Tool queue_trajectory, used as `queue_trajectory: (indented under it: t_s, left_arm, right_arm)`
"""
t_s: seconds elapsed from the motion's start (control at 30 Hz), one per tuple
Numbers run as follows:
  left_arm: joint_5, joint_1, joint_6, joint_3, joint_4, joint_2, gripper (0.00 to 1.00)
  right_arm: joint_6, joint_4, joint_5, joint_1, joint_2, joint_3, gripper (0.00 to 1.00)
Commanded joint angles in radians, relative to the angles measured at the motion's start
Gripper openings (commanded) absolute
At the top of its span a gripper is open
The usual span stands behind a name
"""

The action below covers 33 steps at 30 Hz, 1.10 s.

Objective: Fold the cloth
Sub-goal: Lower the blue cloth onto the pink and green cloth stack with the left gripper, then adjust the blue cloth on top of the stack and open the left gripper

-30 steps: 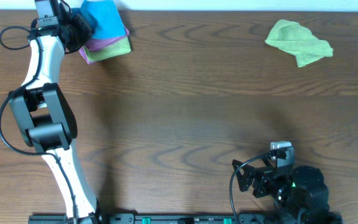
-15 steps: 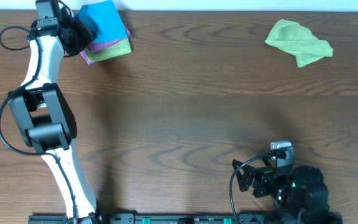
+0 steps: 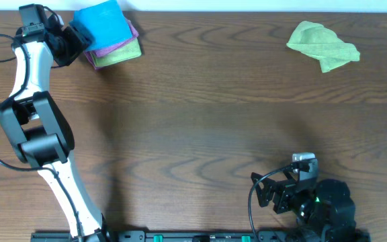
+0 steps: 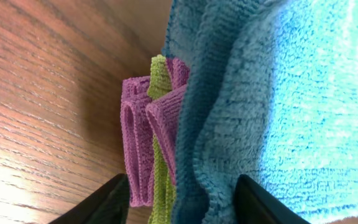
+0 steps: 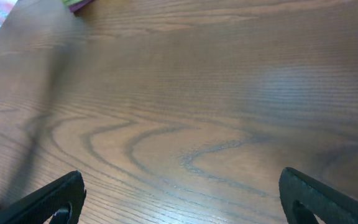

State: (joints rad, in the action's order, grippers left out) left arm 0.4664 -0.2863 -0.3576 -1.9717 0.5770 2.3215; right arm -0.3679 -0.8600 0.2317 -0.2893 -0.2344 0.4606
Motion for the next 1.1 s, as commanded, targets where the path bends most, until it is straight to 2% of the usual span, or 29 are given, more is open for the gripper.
queue_trajectory:
  t_s: [0.0,0.27,0.6,0.67,0.77,0.83,0.87,1.07]
  left_arm:
    - [-0.001,0.001,0.023,-0.023,0.002,-0.074,0.58]
    - [-0.003,-0.002,0.045,-0.023,0.003,-0.119,0.66]
    - [0.0,-0.003,0.047,-0.023,0.002,-0.165,0.65]
    - [0.025,-0.002,0.047,-0.023,-0.017,-0.174,0.59]
    - [0.084,0.005,0.024,-0.023,-0.078,-0.176,0.32]
    - [0.08,0.014,-0.022,-0.023,-0.121,-0.175,0.09]
    - [0.07,0.022,-0.033,-0.023,-0.142,-0.175,0.06]
    - [-0.073,0.09,-0.05,-0.023,-0.229,-0.162,0.06]
  right_arm:
    - [-0.013,-0.001,0.001,0.008,0.006,-0.001,0.99]
    - [-0.013,-0.001,0.001,0.008,0.006,-0.001,0.99]
    - [-0.013,-0.001,0.001,0.008,0.006,-0.001,0.99]
    - [-0.013,-0.001,0.001,0.008,0.006,-0.001,0.99]
    - [-0.013,-0.001,0.001,0.008,0.006,-0.001,0.99]
    - [-0.013,-0.001,0.001,0.008,0.006,-0.001,0.99]
    - [-0.013,-0.001,0.001,0.008,0.006,-0.001,0.99]
    - [-0.013,-0.001,0.001,0.008,0.006,-0.001,0.99]
